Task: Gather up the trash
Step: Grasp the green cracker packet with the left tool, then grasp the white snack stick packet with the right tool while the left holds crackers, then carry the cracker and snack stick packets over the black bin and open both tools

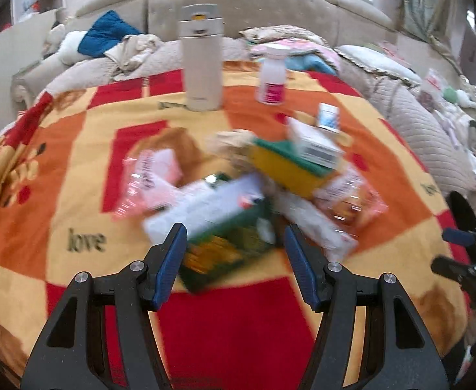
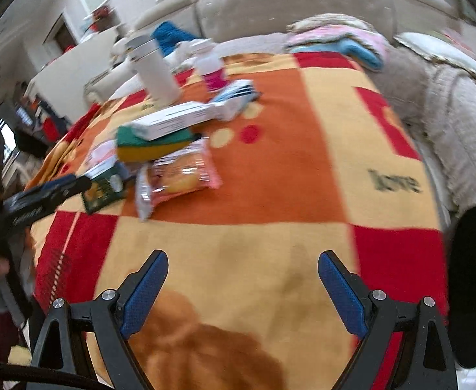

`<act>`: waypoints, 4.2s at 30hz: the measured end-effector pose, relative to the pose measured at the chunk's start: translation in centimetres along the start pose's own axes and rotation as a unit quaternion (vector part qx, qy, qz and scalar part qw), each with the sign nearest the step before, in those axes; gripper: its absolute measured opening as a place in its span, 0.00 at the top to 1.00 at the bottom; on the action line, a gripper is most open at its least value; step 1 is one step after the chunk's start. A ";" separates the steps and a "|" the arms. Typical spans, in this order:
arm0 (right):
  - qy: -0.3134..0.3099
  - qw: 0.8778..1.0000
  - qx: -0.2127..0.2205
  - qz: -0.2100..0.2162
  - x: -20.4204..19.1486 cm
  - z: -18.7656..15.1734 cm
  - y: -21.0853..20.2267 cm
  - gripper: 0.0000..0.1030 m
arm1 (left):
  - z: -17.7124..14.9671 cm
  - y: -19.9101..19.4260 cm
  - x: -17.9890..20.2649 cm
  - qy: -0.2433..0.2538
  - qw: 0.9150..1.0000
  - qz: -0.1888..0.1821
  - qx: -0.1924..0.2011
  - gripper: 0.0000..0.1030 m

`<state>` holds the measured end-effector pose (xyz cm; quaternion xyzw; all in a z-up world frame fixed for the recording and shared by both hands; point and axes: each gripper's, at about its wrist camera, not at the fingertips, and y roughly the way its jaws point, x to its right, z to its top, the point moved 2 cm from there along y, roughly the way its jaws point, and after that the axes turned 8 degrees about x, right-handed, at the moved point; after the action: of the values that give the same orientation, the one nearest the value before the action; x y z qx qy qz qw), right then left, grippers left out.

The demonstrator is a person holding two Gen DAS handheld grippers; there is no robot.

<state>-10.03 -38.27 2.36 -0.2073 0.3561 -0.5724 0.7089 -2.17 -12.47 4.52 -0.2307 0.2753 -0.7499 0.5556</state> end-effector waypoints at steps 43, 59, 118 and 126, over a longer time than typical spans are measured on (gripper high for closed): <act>-0.090 0.993 -0.015 0.072 -11.1 3.8 6.8 0.41 | -4.9 -1.7 -4.2 -0.047 0.993 -0.047 -0.099 0.63; -0.175 0.982 -0.062 0.045 -12.4 2.6 9.8 0.81 | -5.7 -3.1 -3.7 -0.072 0.991 -0.067 -0.090 0.63; 0.047 0.997 0.043 -0.049 10.3 -2.4 -7.4 0.81 | -2.6 -1.9 20.5 0.046 0.984 -0.154 -0.076 0.63; 0.081 0.992 0.041 -0.087 15.2 -3.3 -8.3 0.81 | -1.9 -0.4 25.9 0.063 0.975 -0.197 -0.084 0.63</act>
<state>-16.64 -54.57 1.92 -0.1611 0.3695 -0.6609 0.6331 -10.89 -36.91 4.40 -0.2785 0.3210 -0.8318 0.3571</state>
